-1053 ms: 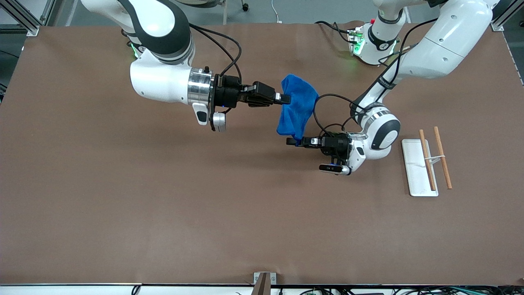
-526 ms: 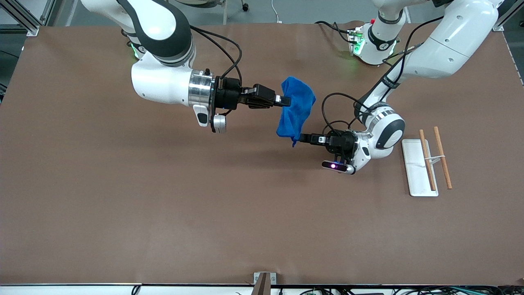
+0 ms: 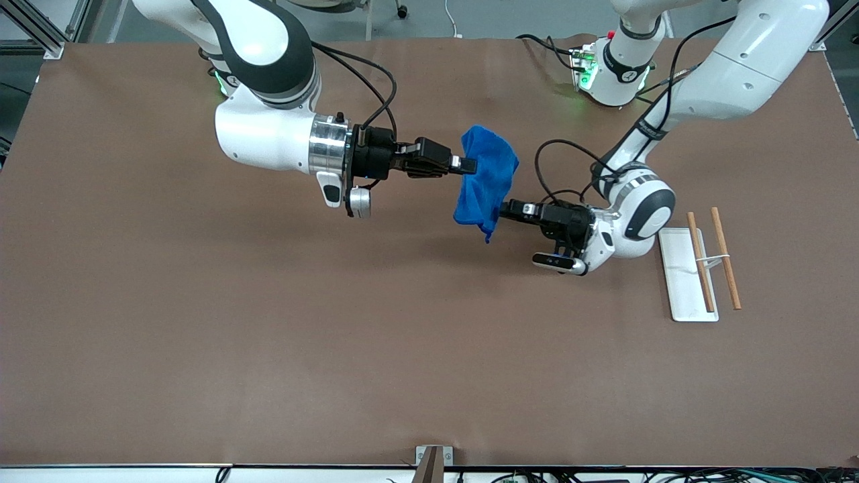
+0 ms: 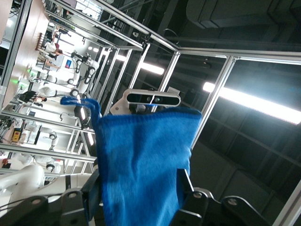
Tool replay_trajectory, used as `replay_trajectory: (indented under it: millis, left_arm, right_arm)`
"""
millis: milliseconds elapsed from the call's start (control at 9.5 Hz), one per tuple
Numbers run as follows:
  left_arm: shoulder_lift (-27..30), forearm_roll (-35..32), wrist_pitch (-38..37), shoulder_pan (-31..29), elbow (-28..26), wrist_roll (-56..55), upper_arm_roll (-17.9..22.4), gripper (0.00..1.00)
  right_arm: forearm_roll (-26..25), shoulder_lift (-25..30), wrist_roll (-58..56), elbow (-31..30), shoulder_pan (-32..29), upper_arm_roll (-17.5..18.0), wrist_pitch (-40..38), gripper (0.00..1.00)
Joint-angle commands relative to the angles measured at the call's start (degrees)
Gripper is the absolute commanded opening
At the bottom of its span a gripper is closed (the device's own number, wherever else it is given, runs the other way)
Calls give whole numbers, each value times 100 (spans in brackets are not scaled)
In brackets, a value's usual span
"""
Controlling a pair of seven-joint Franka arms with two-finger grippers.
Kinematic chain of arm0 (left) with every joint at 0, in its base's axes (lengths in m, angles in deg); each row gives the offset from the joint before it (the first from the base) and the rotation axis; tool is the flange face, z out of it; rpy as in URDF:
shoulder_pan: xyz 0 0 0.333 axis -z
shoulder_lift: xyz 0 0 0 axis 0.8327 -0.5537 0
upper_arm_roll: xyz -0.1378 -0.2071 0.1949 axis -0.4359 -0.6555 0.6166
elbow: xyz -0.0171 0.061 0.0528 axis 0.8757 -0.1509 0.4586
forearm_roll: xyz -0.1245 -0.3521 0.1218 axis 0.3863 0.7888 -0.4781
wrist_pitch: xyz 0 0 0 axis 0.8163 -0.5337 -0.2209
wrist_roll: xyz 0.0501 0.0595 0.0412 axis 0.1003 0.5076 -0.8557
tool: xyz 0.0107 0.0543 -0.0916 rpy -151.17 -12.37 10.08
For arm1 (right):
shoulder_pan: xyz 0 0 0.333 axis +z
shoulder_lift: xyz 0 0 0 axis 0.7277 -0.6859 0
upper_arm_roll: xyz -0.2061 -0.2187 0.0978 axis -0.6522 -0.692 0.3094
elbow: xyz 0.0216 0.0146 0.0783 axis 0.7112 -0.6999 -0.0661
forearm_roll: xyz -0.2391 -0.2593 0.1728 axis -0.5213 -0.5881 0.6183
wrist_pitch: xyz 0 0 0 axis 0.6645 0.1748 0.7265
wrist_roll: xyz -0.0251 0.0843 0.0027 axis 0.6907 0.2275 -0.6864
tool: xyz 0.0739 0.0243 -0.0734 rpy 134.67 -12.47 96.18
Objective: Right arm passes towel to left arm to hang
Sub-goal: 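Grasp the hanging towel's lower end with the left gripper, then pull the towel toward the rack with the left gripper while the right gripper releases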
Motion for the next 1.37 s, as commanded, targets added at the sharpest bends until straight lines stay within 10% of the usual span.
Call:
replay_trajectory:
  millis: [0,526,842,947,1053,1263]
  left_arm:
    - [7,-173,-60,-158,-249,52,-9,55]
    - [7,-190,-43,-158,-187,52,-9,4]
    - [77,-190,350,-228,31,-253,52,0]
    - [138,-225,666,-281,198,-499,52,0]
    - [226,-252,922,-333,391,-936,96,0]
    - [883,-609,2167,-448,419,-1605,105,0]
  right_arm:
    - [152,-26,-46,67,1,32,37,0]
    - [152,-26,-46,67,1,32,37,0]
    - [152,-26,7,67,-7,32,29,3]
    - [152,-26,-2,58,-7,32,29,14]
    - [92,-17,7,41,-16,24,37,99]
    - [-179,44,347,-126,-173,-11,29,100]
